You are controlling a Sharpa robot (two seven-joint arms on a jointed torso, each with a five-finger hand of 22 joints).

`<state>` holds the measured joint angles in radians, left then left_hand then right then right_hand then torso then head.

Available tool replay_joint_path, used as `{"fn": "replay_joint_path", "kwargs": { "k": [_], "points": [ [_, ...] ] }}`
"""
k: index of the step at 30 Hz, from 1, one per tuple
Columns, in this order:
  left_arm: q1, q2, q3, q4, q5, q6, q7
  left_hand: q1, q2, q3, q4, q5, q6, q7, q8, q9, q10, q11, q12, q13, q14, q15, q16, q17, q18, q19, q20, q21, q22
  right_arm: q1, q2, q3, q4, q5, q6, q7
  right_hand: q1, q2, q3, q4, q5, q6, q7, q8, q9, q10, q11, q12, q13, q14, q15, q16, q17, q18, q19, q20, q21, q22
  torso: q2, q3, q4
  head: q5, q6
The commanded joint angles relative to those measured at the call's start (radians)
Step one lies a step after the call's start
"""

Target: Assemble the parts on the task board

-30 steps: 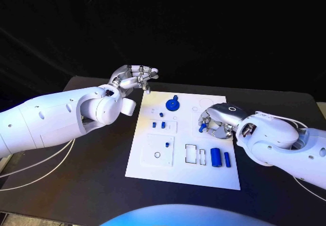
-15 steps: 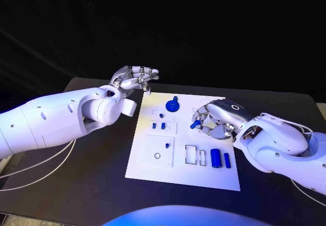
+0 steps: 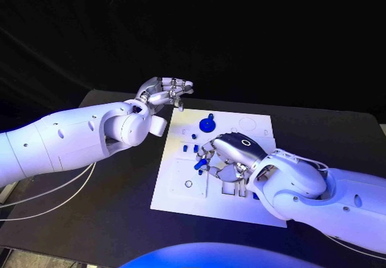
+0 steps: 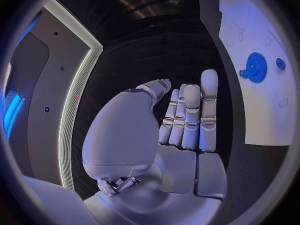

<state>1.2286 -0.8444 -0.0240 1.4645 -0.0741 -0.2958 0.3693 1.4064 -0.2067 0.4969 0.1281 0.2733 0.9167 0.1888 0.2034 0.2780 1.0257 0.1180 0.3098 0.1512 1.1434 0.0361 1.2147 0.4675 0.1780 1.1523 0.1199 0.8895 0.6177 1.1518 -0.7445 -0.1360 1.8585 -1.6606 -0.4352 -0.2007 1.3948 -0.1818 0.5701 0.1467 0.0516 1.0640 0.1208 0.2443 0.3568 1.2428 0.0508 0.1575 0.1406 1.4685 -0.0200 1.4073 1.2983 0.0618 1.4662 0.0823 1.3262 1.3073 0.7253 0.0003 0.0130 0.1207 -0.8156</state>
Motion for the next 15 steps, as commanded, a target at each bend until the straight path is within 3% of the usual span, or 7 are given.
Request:
{"fn": "replay_joint_path", "kwargs": {
  "k": [1,5,7,15],
  "points": [
    [0.0,0.01,0.001,-0.002,0.005,0.023,0.007,-0.009,0.003,0.004,0.001,-0.004,-0.009,0.001,0.006,0.001,-0.008,0.002,0.006,0.001,-0.006,0.002,-0.001,-0.002,0.005,-0.004,0.002,-0.003,0.0,-0.016,0.028,-0.003,-0.019,-0.018,0.042,0.016,-0.005,-0.002,-0.001,0.001,-0.001,-0.003,0.0,0.003,0.043,0.002,0.004,-0.006,0.0,0.045,-0.005,0.003,-0.001,-0.013,0.044,-0.009,0.001,0.151,0.001,-0.0023,0.002,0.005,0.001],
    [0.001,0.018,0.001,-0.003,0.005,0.025,0.006,-0.009,0.003,0.004,0.001,-0.004,-0.009,0.001,0.006,0.001,-0.008,0.002,0.006,0.001,-0.006,0.002,-0.001,-0.002,0.005,-0.004,0.002,-0.003,0.0,-0.037,0.06,-0.006,-0.041,-0.035,0.063,0.014,-0.007,-0.002,0.0,0.001,0.004,-0.002,0.0,0.004,0.043,0.003,0.004,-0.007,0.001,0.046,-0.005,0.005,0.003,-0.014,0.045,-0.009,0.005,0.153,0.002,-0.0019,0.001,0.011,0.0],
    [0.001,0.02,0.001,-0.004,0.005,0.026,0.006,-0.009,0.003,0.004,0.001,-0.004,-0.009,0.001,0.006,0.001,-0.008,0.002,0.006,0.001,-0.006,0.002,-0.001,-0.002,0.005,-0.004,0.002,-0.003,0.0,-0.046,0.074,-0.007,-0.053,-0.046,0.076,0.011,-0.005,-0.003,0.006,-0.007,0.034,-0.004,0.001,0.005,0.046,0.005,0.004,-0.012,0.003,0.046,-0.005,0.004,0.001,-0.014,0.045,-0.009,0.005,0.153,0.003,-0.0011,-0.0008,0.014,-0.001],
    [0.001,0.022,0.001,-0.006,0.005,0.027,0.005,-0.014,0.003,0.002,0.004,-0.004,-0.011,0.001,0.008,0.001,-0.01,0.003,0.009,0.002,-0.007,0.003,0.0,-0.002,0.004,-0.004,0.002,-0.002,0.002,-0.059,0.101,-0.008,-0.075,-0.069,0.117,-0.001,-0.008,-0.005,0.006,-0.007,0.038,-0.004,0.001,0.006,0.046,0.006,0.004,-0.014,0.004,0.046,-0.005,0.006,0.003,-0.015,0.046,-0.009,0.008,0.155,0.002,-0.0004,0.0016,0.015,-0.006]
  ]
}}
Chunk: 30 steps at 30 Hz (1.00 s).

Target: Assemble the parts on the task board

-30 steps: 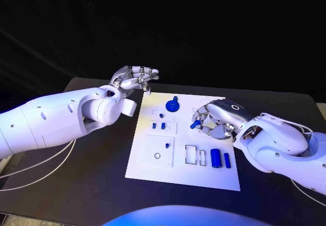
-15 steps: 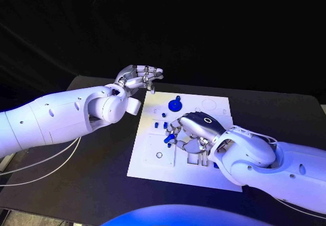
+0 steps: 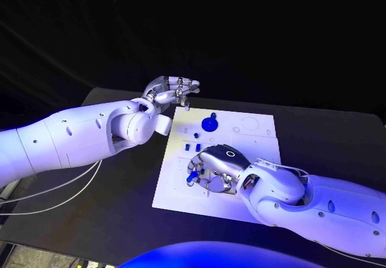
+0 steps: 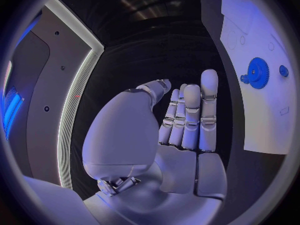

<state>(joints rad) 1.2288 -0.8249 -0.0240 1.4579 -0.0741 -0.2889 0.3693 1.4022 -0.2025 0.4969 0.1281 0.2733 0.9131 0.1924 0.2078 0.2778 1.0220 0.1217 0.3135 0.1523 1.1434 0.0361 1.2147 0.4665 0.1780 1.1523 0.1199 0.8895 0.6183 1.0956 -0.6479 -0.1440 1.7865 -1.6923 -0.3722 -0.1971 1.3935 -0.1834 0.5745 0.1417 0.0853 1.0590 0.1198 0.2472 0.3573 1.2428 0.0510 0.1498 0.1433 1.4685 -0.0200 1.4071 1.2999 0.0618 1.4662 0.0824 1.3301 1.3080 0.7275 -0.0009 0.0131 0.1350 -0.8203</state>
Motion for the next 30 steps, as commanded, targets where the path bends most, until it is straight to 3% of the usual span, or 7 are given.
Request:
{"fn": "replay_joint_path", "kwargs": {
  "k": [1,6,30],
  "points": [
    [0.001,0.002,0.001,0.0,0.005,0.02,0.005,-0.01,-0.001,0.002,0.004,-0.004,-0.007,-0.002,0.003,0.002,-0.007,-0.001,0.005,0.001,-0.007,0.003,0.0,-0.001,0.004,-0.004,0.002,-0.002,0.001,-0.003,0.006,0.0,-0.004,-0.041,0.058,-0.006,-0.008,-0.003,0.001,-0.002,0.005,0.001,0.002,0.003,0.046,0.006,0.004,-0.006,0.002,0.046,-0.005,0.006,0.002,-0.015,0.046,-0.009,0.006,0.155,0.0,0.0008,0.0015,0.0,-0.002],
    [0.001,0.002,0.001,0.0,0.005,0.022,0.005,-0.01,-0.001,0.002,0.004,-0.004,-0.007,-0.002,0.003,0.002,-0.007,-0.001,0.005,0.001,-0.007,0.003,0.0,-0.001,0.004,-0.004,0.002,-0.002,0.001,-0.006,0.013,-0.001,-0.008,-0.056,0.074,-0.013,-0.008,-0.003,0.001,-0.001,0.005,0.001,0.002,0.003,0.046,0.006,0.004,-0.006,0.002,0.047,-0.005,0.007,0.003,-0.016,0.047,-0.009,0.008,0.156,0.001,0.0014,-0.0014,0.004,-0.004],
    [0.001,-0.007,0.001,0.003,0.004,0.02,0.002,-0.011,-0.001,0.002,0.005,-0.004,-0.009,-0.003,0.004,0.002,-0.009,-0.001,0.008,0.002,-0.007,0.003,0.0,-0.002,0.005,-0.005,0.003,-0.003,0.0,-0.015,0.021,-0.001,-0.011,-0.18,0.113,-0.054,-0.016,-0.006,0.0,0.0,0.006,0.002,0.001,0.005,0.048,0.01,0.004,-0.008,0.004,0.048,-0.004,0.011,0.01,-0.019,0.052,-0.008,0.028,0.166,0.0,0.0008,-0.0004,0.003,-0.008]
  ]
}}
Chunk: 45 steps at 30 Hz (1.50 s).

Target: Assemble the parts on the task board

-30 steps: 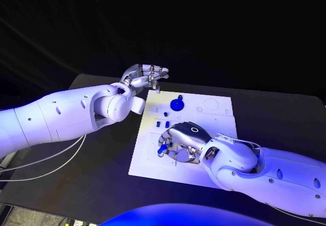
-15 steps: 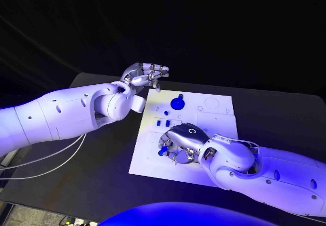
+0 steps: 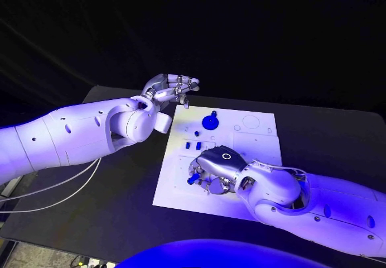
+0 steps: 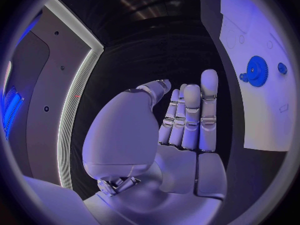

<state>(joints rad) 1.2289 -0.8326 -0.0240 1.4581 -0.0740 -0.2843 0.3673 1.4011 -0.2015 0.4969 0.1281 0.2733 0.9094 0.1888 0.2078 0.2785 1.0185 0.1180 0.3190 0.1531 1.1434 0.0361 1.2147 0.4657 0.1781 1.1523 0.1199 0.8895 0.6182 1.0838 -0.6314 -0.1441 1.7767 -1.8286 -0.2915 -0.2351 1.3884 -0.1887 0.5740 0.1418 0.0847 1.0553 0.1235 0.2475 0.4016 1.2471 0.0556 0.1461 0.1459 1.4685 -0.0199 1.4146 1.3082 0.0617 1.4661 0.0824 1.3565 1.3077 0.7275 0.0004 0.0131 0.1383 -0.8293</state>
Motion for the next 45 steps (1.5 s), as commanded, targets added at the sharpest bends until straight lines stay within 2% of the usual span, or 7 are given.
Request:
{"fn": "replay_joint_path", "kwargs": {
  "k": [1,16,28,32,34,38,45],
  "points": [
    [0.001,0.0,0.001,0.003,0.004,0.015,0.003,-0.01,-0.002,0.002,0.005,-0.004,-0.005,0.001,0.004,0.001,-0.006,0.002,0.003,0.001,-0.007,0.003,0.0,-0.001,0.005,-0.005,0.003,-0.003,0.0,-0.004,0.007,-0.001,-0.003,-0.045,0.032,-0.016,-0.011,-0.001,0.0,0.0,0.007,0.005,-0.002,0.004,0.003,0.006,-0.001,-0.004,0.001,0.048,-0.004,0.003,0.001,-0.019,0.052,-0.008,0.0,0.166,0.0,-0.0006,0.0002,0.0,0.002],
    [0.001,-0.001,0.001,0.006,0.004,0.013,-0.001,-0.01,-0.002,0.002,0.004,-0.004,-0.006,0.001,0.005,0.001,-0.007,0.002,0.004,0.001,-0.008,0.003,0.001,-0.001,0.005,-0.005,0.003,-0.003,0.001,-0.008,0.029,-0.006,-0.017,-0.042,0.0,-0.021,-0.056,-0.046,-0.001,0.014,-0.002,-0.077,0.026,-0.043,-0.015,-0.024,0.021,-0.035,0.009,0.049,0.013,0.009,0.007,-0.02,0.051,0.004,0.001,0.169,0.0,-0.0011,0.0001,-0.001,-0.001],
    [0.001,-0.004,0.001,0.006,0.004,0.016,-0.005,-0.01,-0.002,0.002,0.004,-0.004,-0.006,0.001,0.005,0.001,-0.007,0.002,0.004,0.001,-0.008,0.003,0.001,-0.001,0.005,-0.005,0.003,-0.003,0.001,-0.011,0.02,-0.006,-0.011,-0.055,-0.062,-0.025,-0.072,-0.071,-0.009,0.019,-0.013,-0.171,0.025,-0.093,-0.035,-0.044,0.017,-0.038,0.021,0.049,0.011,0.012,0.011,-0.019,0.05,0.008,0.0,0.171,-0.001,-0.0005,0.0006,-0.002,-0.002],
    [0.001,-0.005,0.001,0.007,0.004,0.016,-0.006,-0.01,-0.002,0.002,0.004,-0.004,-0.006,0.001,0.005,0.001,-0.007,0.002,0.004,0.001,-0.008,0.003,0.001,-0.001,0.005,-0.005,0.003,-0.003,0.001,-0.013,0.01,-0.006,0.001,-0.056,-0.108,-0.02,-0.08,-0.071,-0.115,0.043,-0.005,-0.259,-0.008,-0.14,-0.051,-0.06,0.005,-0.033,0.039,0.049,0.002,0.014,0.014,-0.019,0.05,-0.001,0.002,0.174,0.0,0.0001,-0.0003,-0.002,-0.001],
    [0.001,-0.006,0.001,0.007,0.004,0.016,-0.006,-0.01,-0.002,0.002,0.004,-0.004,-0.006,0.001,0.005,0.001,-0.007,0.002,0.004,0.001,-0.008,0.003,0.001,-0.001,0.005,-0.005,0.003,-0.003,0.001,-0.014,0.001,-0.006,0.01,-0.055,-0.133,-0.017,-0.053,-0.052,-0.184,0.058,-0.004,-0.265,-0.007,-0.143,-0.05,-0.066,0.003,-0.027,0.052,0.05,0.0,0.015,0.014,-0.019,0.05,-0.003,0.001,0.175,0.0,0.0002,0.0,-0.003,-0.001],
    [0.001,-0.006,0.001,0.006,0.004,0.017,-0.006,-0.01,-0.002,0.002,0.004,-0.004,-0.006,0.001,0.005,0.001,-0.007,0.002,0.004,0.001,-0.008,0.003,0.001,-0.001,0.005,-0.005,0.003,-0.003,0.001,-0.014,-0.03,-0.004,0.037,-0.042,-0.196,-0.002,-0.03,-0.039,-0.209,0.069,0.005,-0.246,-0.001,-0.134,-0.045,-0.056,0.001,-0.016,0.063,0.051,-0.002,0.016,0.017,-0.021,0.053,-0.004,0.009,0.179,-0.002,-0.0007,0.0,-0.008,0.002],
    [0.001,-0.008,0.001,0.005,0.004,0.018,-0.007,-0.01,-0.002,0.002,0.004,-0.004,-0.006,0.001,0.005,0.001,-0.007,0.002,0.004,0.001,-0.008,0.003,0.001,-0.001,0.005,-0.005,0.003,-0.003,0.001,0.01,-0.159,0.008,0.102,0.165,-0.294,0.041,0.004,-0.035,-0.165,0.086,0.014,-0.13,0.035,-0.077,-0.027,0.01,0.017,0.038,0.103,0.057,0.011,0.034,0.043,-0.029,0.063,0.004,0.046,0.196,-0.003,-0.0011,-0.0004,-0.031,0.012]
  ]
}}
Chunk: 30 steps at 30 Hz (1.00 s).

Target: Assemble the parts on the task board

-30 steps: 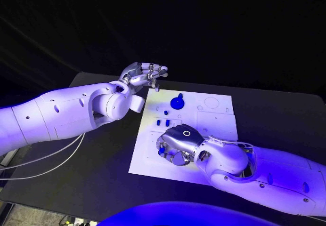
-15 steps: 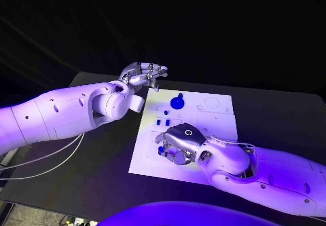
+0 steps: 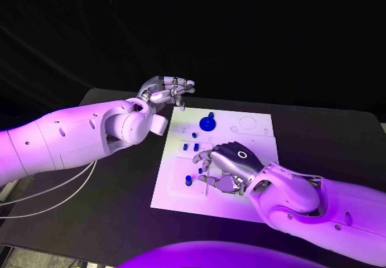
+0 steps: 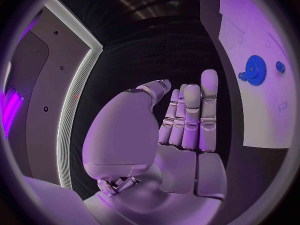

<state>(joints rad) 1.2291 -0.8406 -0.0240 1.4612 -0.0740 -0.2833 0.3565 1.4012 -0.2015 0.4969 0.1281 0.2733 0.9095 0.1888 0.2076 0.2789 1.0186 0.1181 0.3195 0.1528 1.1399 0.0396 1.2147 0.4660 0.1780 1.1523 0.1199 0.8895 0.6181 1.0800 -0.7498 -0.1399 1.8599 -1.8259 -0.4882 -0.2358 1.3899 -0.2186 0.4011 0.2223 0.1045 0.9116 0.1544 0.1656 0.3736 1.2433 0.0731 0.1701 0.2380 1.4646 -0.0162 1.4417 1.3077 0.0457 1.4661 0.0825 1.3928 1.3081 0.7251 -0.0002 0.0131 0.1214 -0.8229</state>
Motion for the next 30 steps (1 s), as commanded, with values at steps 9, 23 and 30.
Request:
{"fn": "replay_joint_path", "kwargs": {
  "k": [9,23,30],
  "points": [
    [0.001,-0.009,0.0,0.003,0.004,0.015,0.005,-0.01,-0.002,0.002,0.004,-0.004,-0.006,0.001,0.005,0.001,-0.007,0.002,0.004,0.002,-0.004,0.0,0.001,-0.002,0.005,-0.005,0.003,-0.003,0.001,0.076,-0.28,0.005,0.075,0.513,0.003,0.014,-0.087,0.015,-0.097,0.059,0.068,0.069,-0.052,0.149,0.127,0.165,-0.056,1.092,1.037,0.087,-0.033,0.082,0.163,-0.041,0.099,-0.03,0.154,0.255,-0.004,-0.0026,-0.0139,-0.074,0.018],
    [0.0,-0.02,-0.003,0.013,0.004,0.017,0.007,-0.01,-0.002,0.002,0.004,-0.004,-0.006,0.001,0.005,0.001,-0.007,0.002,0.004,0.002,-0.004,0.0,0.001,-0.002,0.005,-0.005,0.003,-0.003,0.001,0.045,-0.436,-0.01,0.128,0.405,0.118,-0.138,-0.175,0.028,-0.176,0.068,0.068,0.054,-0.055,0.167,0.171,0.219,-0.052,1.231,1.179,0.094,-0.032,0.102,0.201,-0.046,0.105,-0.029,0.178,0.263,-0.006,-0.0039,-0.0251,-0.125,0.015],
    [0.0,-0.025,-0.004,0.015,0.004,0.019,0.007,-0.01,-0.002,0.002,0.004,-0.004,-0.006,0.001,0.005,0.001,-0.007,0.002,0.004,0.002,-0.004,0.0,0.001,-0.002,0.005,-0.005,0.003,-0.003,0.001,0.011,-0.431,-0.012,0.133,0.367,0.119,-0.189,-0.186,0.031,-0.2,0.07,0.067,0.056,-0.057,0.17,0.177,0.218,-0.054,1.231,1.181,0.095,-0.033,0.104,0.204,-0.046,0.105,-0.029,0.178,0.263,-0.005,-0.0036,-0.0242,-0.127,0.014]
  ]
}}
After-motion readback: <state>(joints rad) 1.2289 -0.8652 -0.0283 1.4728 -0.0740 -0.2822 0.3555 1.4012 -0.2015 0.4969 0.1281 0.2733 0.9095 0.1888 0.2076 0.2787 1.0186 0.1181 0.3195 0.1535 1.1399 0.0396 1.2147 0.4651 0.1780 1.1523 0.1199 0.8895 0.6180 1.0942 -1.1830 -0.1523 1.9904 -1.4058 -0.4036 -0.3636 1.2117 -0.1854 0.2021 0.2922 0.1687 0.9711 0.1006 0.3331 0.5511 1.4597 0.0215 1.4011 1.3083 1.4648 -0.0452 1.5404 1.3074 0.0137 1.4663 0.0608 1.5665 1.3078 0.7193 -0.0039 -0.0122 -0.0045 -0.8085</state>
